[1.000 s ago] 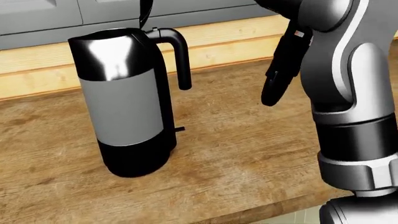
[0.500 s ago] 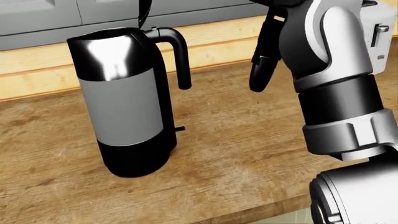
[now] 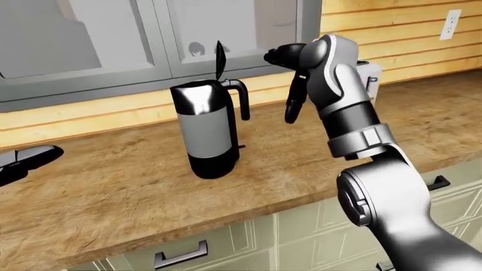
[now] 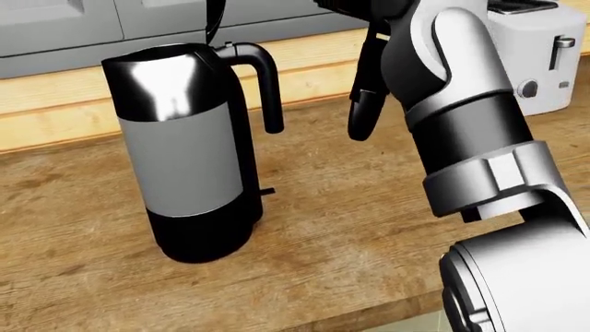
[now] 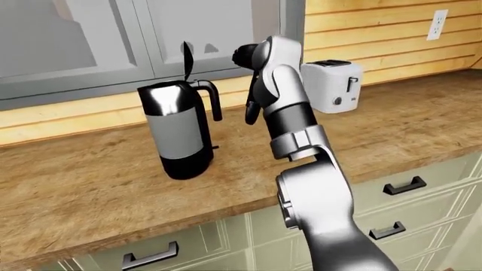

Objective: Close the lid of the electric kettle.

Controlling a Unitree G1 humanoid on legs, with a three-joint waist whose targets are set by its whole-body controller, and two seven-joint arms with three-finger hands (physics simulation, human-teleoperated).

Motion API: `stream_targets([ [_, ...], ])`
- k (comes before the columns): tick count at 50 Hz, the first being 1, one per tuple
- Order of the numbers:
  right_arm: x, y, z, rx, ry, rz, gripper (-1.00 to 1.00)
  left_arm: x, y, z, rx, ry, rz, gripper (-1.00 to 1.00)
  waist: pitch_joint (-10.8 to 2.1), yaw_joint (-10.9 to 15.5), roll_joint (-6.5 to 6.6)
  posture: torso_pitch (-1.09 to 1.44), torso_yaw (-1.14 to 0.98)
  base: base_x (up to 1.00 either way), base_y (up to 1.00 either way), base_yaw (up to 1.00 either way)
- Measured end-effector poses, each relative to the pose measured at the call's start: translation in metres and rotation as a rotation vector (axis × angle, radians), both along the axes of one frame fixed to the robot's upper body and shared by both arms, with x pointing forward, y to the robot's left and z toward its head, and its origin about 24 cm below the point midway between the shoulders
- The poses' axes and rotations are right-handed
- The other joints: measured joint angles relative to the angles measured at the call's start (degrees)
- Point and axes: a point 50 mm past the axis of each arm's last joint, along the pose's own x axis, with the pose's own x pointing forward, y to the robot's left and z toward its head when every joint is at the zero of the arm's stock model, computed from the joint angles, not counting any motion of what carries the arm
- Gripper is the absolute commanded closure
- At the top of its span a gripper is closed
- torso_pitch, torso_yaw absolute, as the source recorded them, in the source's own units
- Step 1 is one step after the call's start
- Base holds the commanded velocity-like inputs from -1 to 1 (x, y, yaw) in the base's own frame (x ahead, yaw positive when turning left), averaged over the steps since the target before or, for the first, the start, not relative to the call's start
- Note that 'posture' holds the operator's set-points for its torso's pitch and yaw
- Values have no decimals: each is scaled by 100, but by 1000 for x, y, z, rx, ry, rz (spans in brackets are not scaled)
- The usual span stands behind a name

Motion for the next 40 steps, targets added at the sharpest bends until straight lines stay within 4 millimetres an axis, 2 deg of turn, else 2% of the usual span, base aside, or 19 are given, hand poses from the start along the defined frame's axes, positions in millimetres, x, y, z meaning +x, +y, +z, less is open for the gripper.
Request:
stream_targets([
  [19, 6, 14, -4, -15, 16, 7, -100, 0, -1, 0, -1, 1, -2, -100, 0, 4, 21, -57, 0, 0, 0, 0],
  [28, 7, 26, -14, -21, 27, 27, -100, 0, -1, 0, -1, 0, -5, -100, -7, 13, 38, -57, 0, 0, 0, 0],
  [40, 10, 32, -23, -28, 43, 27, -100, 1, -1, 0, -3, -1, -5, -100, -7, 28, 50, -57, 0, 0, 0, 0],
])
